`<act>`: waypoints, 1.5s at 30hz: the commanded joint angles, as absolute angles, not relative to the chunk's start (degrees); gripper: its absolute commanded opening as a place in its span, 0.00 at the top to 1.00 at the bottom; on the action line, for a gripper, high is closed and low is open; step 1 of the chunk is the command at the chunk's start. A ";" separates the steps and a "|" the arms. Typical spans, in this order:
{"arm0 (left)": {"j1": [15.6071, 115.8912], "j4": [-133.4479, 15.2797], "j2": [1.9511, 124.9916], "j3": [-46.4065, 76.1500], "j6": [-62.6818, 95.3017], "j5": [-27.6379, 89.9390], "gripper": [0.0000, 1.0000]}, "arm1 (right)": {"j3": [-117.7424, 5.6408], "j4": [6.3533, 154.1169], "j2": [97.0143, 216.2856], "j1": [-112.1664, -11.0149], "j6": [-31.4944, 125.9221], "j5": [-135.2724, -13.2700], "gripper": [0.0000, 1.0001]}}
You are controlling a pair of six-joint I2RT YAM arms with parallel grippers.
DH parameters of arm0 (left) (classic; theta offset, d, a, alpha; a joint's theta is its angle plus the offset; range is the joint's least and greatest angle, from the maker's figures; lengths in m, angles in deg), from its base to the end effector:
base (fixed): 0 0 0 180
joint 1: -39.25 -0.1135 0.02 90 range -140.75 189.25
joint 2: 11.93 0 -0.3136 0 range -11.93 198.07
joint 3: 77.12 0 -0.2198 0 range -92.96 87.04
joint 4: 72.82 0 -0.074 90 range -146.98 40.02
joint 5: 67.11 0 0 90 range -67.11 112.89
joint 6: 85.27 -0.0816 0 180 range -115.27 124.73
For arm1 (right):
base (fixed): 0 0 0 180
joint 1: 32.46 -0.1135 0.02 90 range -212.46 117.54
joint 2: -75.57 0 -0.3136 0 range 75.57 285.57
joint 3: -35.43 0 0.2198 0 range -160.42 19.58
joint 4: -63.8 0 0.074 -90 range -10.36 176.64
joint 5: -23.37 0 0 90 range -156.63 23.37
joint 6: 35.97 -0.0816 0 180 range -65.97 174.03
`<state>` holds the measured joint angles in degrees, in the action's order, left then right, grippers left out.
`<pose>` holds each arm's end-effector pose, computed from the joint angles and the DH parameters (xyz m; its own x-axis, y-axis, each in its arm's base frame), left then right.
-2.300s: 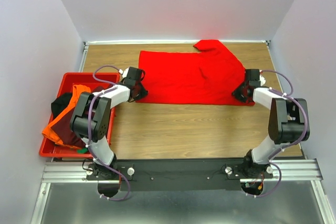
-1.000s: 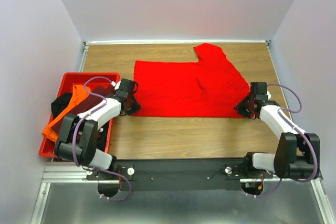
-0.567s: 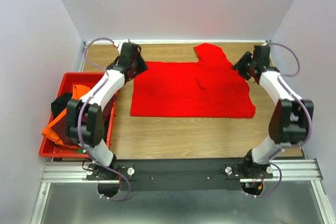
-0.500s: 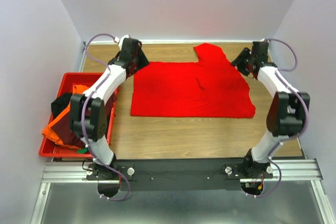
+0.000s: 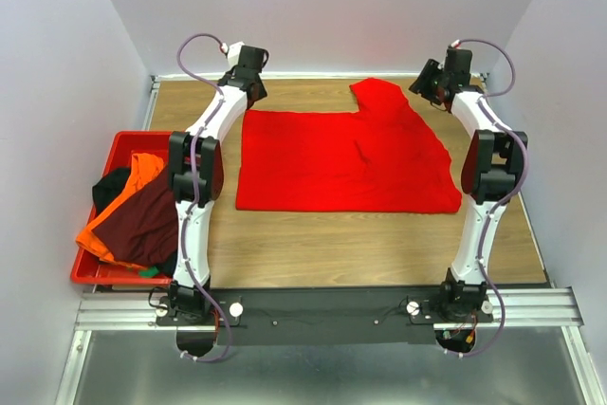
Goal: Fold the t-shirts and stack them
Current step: Fold the tshirt
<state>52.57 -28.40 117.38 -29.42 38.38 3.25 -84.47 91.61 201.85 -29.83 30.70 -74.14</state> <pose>0.5428 -0.1003 0.2678 -0.5204 -0.4131 -0.7474 -0.3803 0.8957 -0.2303 0.5520 -0.0147 0.2548 -0.5402 0.4179 -0.7305 0.1649 0.9037 0.3950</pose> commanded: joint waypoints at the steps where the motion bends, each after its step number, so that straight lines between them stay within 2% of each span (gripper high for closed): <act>1: 51.82 -24.55 122.78 -33.71 35.41 -1.37 0.53 | -88.26 90.72 204.33 -29.56 33.64 -77.44 0.41; 12: 51.03 -24.81 130.71 -40.58 32.86 -4.09 0.53 | -85.45 88.96 205.21 -30.09 35.04 -78.06 0.42; 28: 50.41 -25.78 135.46 -44.97 31.36 0.65 0.53 | -82.63 87.55 204.06 -30.18 35.40 -78.06 0.42; 39: 50.15 -24.81 136.51 -45.67 32.50 1.62 0.62 | -82.72 87.29 204.42 -30.18 35.31 -78.49 0.42; 45: 50.15 -24.46 136.42 -45.67 32.77 1.71 0.62 | -82.90 87.20 204.42 -30.18 35.22 -78.41 0.42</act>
